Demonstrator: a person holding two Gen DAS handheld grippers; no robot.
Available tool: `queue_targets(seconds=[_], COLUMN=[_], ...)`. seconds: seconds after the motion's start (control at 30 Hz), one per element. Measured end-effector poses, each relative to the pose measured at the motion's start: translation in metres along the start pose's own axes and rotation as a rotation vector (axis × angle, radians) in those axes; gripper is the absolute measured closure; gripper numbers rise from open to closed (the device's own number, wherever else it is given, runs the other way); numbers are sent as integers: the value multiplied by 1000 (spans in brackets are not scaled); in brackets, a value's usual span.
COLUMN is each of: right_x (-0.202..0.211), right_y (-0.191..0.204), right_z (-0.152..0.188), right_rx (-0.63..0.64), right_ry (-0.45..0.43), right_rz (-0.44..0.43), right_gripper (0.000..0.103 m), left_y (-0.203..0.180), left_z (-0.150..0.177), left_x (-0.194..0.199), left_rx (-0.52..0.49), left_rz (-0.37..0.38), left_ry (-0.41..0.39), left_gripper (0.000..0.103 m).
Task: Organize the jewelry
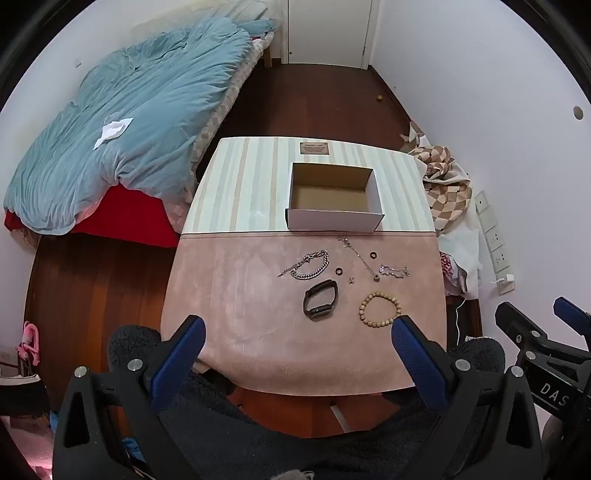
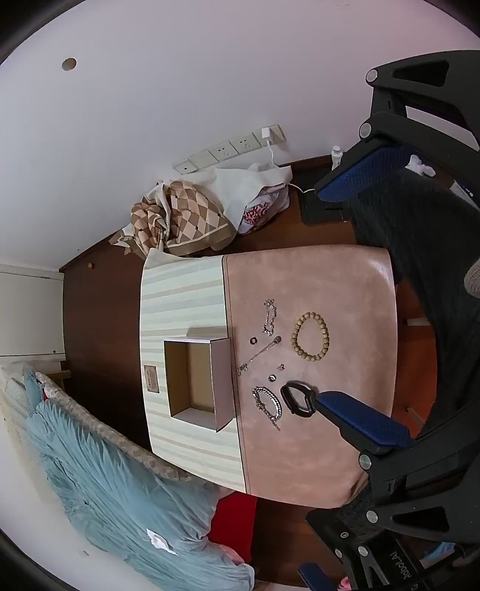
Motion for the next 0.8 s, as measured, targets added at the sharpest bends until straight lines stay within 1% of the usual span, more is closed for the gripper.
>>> queue_targets(seconds=[0.27, 0.4, 0.8], right_x=[2, 3, 4], right_y=[-2, -9, -2], right_z=[-1, -2, -1], right_rx=[-6, -11, -4], right_ry=[-11, -10, -15], right_rz=[5, -2, -2], right_gripper=[0, 0, 0], left_y=[-3, -4, -5], left_z=[-3, -4, 0], left_x=[1, -1, 5], left_rx=[0, -1, -4], left_rz=[1, 1, 9], left_ry=[-6, -4, -15], left_gripper=[0, 0, 0])
Point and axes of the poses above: each gripper's, at about its wrist camera, not at the fingertips, and x roughly against the way its jaws point, y to its left, z to its underside, the point moved 4 cm from there along -x, roughly the way its jaws point, and after that the axes turned 3 degrees about -x, right-handed, at the moved point
